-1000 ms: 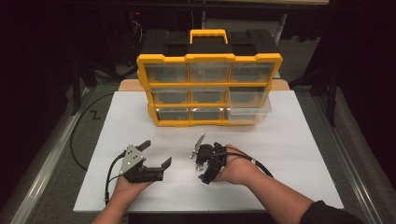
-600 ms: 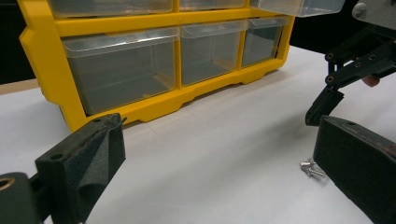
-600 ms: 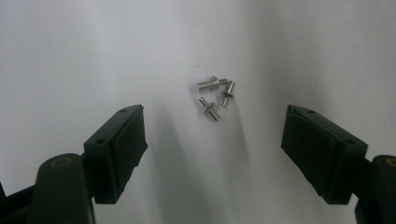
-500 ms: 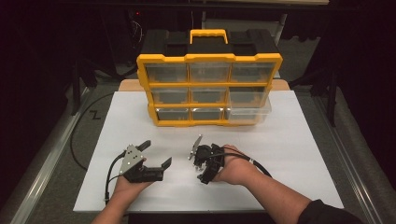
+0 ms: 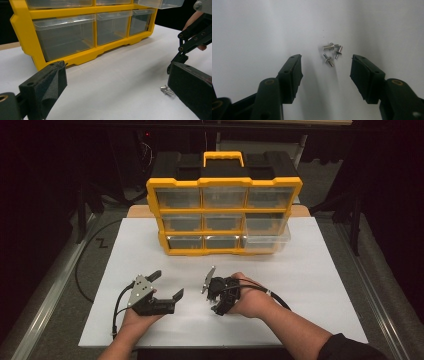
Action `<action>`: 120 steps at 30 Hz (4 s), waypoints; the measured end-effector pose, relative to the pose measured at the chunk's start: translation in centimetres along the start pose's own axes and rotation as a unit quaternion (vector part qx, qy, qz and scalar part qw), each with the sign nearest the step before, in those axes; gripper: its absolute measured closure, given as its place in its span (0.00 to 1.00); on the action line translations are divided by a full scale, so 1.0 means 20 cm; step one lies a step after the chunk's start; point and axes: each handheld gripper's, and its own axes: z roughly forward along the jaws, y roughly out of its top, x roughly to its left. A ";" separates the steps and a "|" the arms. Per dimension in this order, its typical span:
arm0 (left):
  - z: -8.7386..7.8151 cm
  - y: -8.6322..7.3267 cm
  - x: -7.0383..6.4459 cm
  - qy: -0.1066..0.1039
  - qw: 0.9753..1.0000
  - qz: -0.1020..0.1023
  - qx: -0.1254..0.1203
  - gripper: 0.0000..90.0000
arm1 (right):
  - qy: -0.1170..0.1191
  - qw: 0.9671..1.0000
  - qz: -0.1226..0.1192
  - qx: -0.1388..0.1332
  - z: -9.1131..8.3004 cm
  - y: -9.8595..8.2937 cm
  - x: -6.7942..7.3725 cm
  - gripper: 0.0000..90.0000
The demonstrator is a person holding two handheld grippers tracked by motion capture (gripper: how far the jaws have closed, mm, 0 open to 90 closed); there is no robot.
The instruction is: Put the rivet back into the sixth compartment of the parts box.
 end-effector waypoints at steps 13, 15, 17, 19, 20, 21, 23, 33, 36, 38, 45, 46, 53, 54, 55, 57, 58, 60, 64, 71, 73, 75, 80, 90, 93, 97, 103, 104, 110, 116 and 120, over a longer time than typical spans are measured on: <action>0.00 0.00 0.00 0.000 1.000 0.001 0.001 0.03 | 0.009 0.999 -0.024 0.020 0.04 0.01 -0.02 0.78; 0.00 0.00 0.00 0.000 1.000 0.001 0.001 0.03 | 0.010 0.999 -0.023 0.021 0.04 0.01 -0.02 0.81; 0.00 0.00 0.00 0.000 1.000 0.001 0.001 0.03 | 0.012 0.999 -0.026 0.025 0.05 0.01 -0.02 0.83; 0.00 0.00 0.00 0.001 1.000 0.001 0.001 0.03 | 0.008 0.999 -0.031 0.029 0.05 0.02 -0.02 0.84; 0.00 0.00 0.00 0.001 1.000 0.001 0.001 0.03 | 0.009 0.999 -0.033 0.029 0.06 0.02 -0.02 0.84; 0.00 0.00 0.00 0.001 1.000 0.001 0.001 0.03 | 0.008 0.999 -0.038 0.029 0.06 0.03 -0.03 0.85; 0.00 0.00 0.00 0.001 1.000 0.001 0.001 0.03 | 0.009 0.999 -0.034 0.031 0.06 0.03 -0.03 0.85; 0.00 0.00 0.00 0.000 1.000 0.002 0.001 0.03 | 0.018 0.998 -0.035 0.039 0.08 0.04 -0.04 0.87; 0.00 0.00 0.00 0.001 1.000 0.001 0.001 0.03 | 0.020 0.998 -0.032 0.044 0.09 0.04 -0.04 0.87; 0.00 0.00 0.00 0.001 1.000 0.001 0.001 0.03 | 0.022 0.998 -0.035 0.043 0.09 0.04 -0.04 0.88; 0.00 0.00 0.00 0.001 1.000 0.001 0.000 0.03 | 0.032 0.998 -0.029 0.046 0.09 0.04 -0.05 0.92; 0.00 0.00 0.00 0.001 1.000 0.001 0.000 0.03 | 0.033 0.998 -0.027 0.047 0.09 0.04 -0.05 0.92; -0.01 0.00 0.01 0.002 1.000 0.001 -0.002 0.03 | 0.032 0.998 -0.021 0.048 0.09 0.04 -0.05 0.94; -0.01 0.00 0.01 0.002 1.000 0.002 -0.002 0.03 | 0.032 0.998 -0.021 0.048 0.09 0.04 -0.05 0.94; -0.01 0.00 0.01 0.002 1.000 0.001 -0.002 0.03 | 0.032 0.998 -0.020 0.045 0.09 0.04 -0.04 0.94; -0.01 0.00 0.00 0.002 1.000 0.001 -0.002 0.03 | 0.031 0.998 -0.021 0.046 0.09 0.04 -0.05 0.94; -0.01 0.00 0.00 0.002 1.000 0.001 -0.002 0.03 | 0.031 0.998 -0.021 0.047 0.09 0.04 -0.05 0.94; -0.01 0.00 0.01 0.002 1.000 0.001 -0.002 0.03 | 0.031 0.998 -0.021 0.048 0.09 0.04 -0.05 0.94; -0.01 0.00 0.01 0.003 1.000 0.000 -0.003 0.03 | 0.033 0.998 -0.018 0.050 0.08 0.04 -0.04 0.95; -0.01 0.00 0.00 0.003 1.000 0.000 -0.005 0.03 | 0.027 0.999 -0.006 0.042 0.03 0.01 -0.05 0.94; -0.01 0.00 0.00 0.003 1.000 0.000 -0.005 0.03 | 0.026 0.999 -0.005 0.042 0.02 0.00 -0.05 0.94; -0.01 0.00 0.00 0.003 1.000 0.001 -0.004 0.03 | 0.025 0.999 -0.005 0.048 0.00 -0.01 -0.06 0.94; -0.01 0.00 0.00 0.002 1.000 0.002 -0.003 0.03 | 0.020 0.999 0.003 0.049 -0.01 -0.05 -0.06 0.94; -0.01 0.00 0.00 0.001 1.000 0.003 -0.003 0.03 | 0.018 0.997 0.033 0.062 -0.07 -0.17 -0.09 0.95; -0.01 0.00 0.00 0.002 1.000 0.003 -0.003 0.03 | 0.020 0.998 0.029 0.060 -0.08 -0.20 -0.12 0.94; -0.01 0.00 0.00 0.001 1.000 0.003 -0.003 0.03 | 0.021 0.996 0.051 0.067 -0.10 -0.25 -0.13 0.94; -0.01 0.00 0.00 0.002 1.000 0.003 -0.004 0.03 | 0.022 0.994 0.076 0.071 -0.13 -0.31 -0.15 0.94; -0.01 0.00 0.00 0.002 1.000 0.003 -0.004 0.03 | 0.022 0.994 0.076 0.071 -0.13 -0.31 -0.15 0.94; -0.01 0.00 0.00 0.001 1.000 0.005 -0.003 0.03 | 0.017 0.994 0.081 0.077 -0.15 -0.39 -0.17 0.94; -0.01 0.00 0.00 0.002 1.000 0.006 -0.004 0.03 | 0.015 0.993 0.093 0.074 -0.19 -0.45 -0.20 0.94; -0.02 0.00 0.00 0.003 1.000 0.005 -0.005 0.03 | 0.012 0.992 0.109 0.071 -0.24 -0.50 -0.23 0.94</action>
